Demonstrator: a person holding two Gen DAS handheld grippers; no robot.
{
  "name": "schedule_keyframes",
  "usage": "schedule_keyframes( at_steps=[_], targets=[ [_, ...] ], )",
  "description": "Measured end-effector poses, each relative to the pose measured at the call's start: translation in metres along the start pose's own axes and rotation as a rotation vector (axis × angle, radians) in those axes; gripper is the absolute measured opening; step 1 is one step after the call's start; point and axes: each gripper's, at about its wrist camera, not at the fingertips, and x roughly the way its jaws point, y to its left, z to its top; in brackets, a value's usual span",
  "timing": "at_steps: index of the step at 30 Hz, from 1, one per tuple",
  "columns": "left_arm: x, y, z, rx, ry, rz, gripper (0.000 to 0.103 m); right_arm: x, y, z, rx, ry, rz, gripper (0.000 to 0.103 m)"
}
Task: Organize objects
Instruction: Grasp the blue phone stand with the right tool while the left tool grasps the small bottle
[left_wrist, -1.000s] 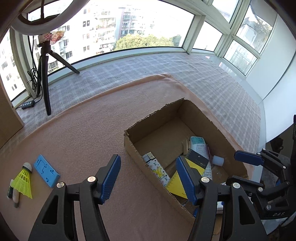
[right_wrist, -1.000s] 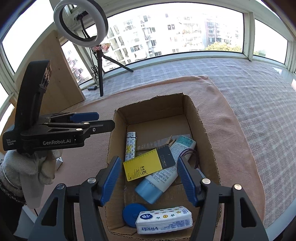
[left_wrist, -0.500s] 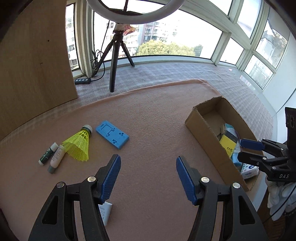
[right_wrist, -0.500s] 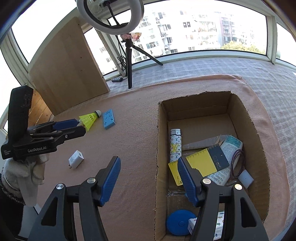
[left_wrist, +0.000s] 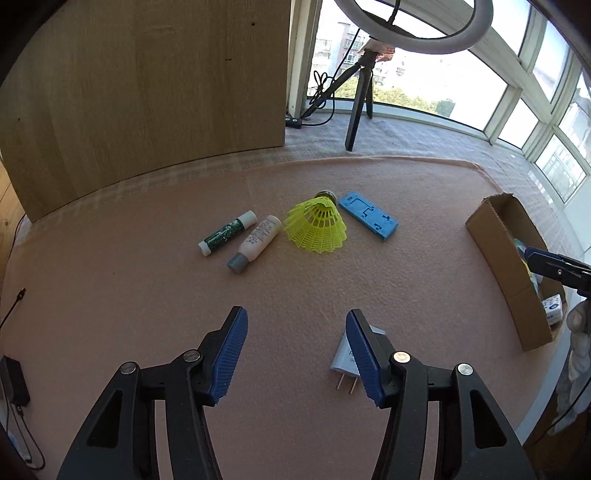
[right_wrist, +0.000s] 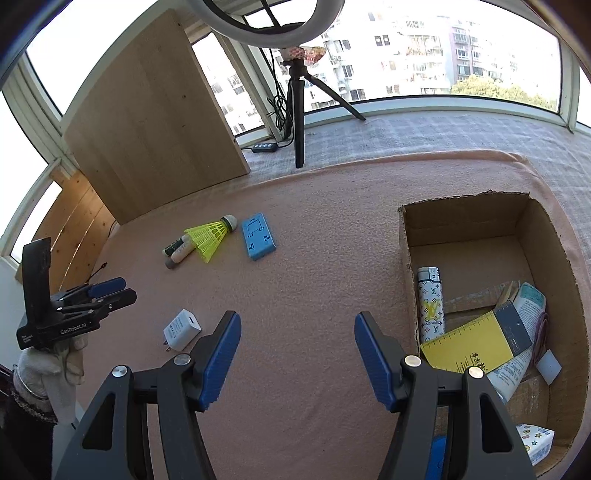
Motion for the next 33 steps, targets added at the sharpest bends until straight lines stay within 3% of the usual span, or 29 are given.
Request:
schedule_keyframes(
  at_steps=[12, 33],
  targets=[
    [0.029, 0.029, 0.013, -0.007, 0.022, -0.001, 0.039, 0.045, 0.052, 0.021, -0.080, 0.039, 0.015, 0.060],
    [0.106, 0.029, 0.058, 0.070, 0.088, 0.000, 0.036, 0.165, 0.064, 0.072, -0.205, 0.172, -0.118, 0.060]
  ],
)
